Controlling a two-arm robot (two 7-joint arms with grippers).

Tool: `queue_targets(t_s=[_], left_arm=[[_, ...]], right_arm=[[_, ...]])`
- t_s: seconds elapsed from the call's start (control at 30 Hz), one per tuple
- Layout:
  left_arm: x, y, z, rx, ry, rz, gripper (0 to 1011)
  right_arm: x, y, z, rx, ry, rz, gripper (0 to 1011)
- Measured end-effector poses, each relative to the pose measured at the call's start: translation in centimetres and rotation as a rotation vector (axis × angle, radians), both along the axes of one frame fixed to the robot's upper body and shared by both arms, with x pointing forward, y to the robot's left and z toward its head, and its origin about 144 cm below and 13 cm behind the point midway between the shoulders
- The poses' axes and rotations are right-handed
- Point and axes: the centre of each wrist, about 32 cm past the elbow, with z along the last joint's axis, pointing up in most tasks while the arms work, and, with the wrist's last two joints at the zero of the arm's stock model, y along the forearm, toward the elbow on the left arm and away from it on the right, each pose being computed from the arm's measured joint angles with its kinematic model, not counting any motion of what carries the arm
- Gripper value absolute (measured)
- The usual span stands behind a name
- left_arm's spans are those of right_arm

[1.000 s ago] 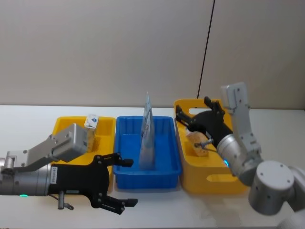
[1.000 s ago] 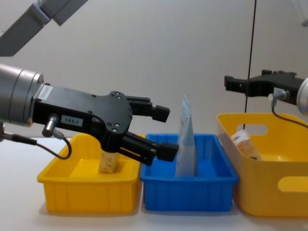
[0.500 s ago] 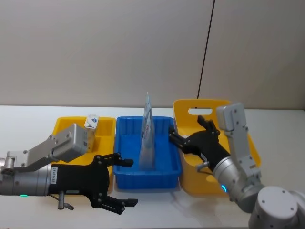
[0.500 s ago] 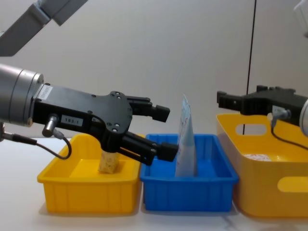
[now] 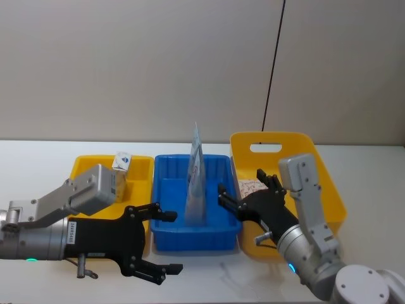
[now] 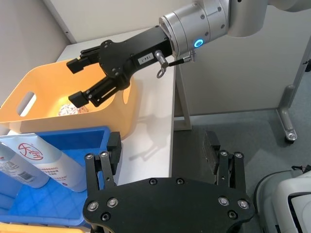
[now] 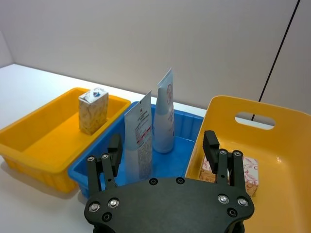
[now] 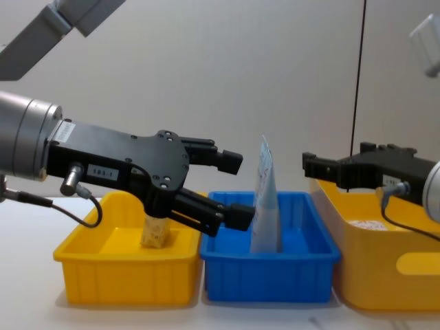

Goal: Bimanual collaborative sorting of washing and personal care products

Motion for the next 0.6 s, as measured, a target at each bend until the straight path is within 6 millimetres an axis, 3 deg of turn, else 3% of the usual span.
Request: queue_targets(t_s=[0.6], left_arm=[[0.0, 0.0, 0.0, 0.0, 0.0, 0.0, 1002]], right_arm=[[1.6, 0.6, -2.1, -0.075, -0.01, 0.063, 1003]])
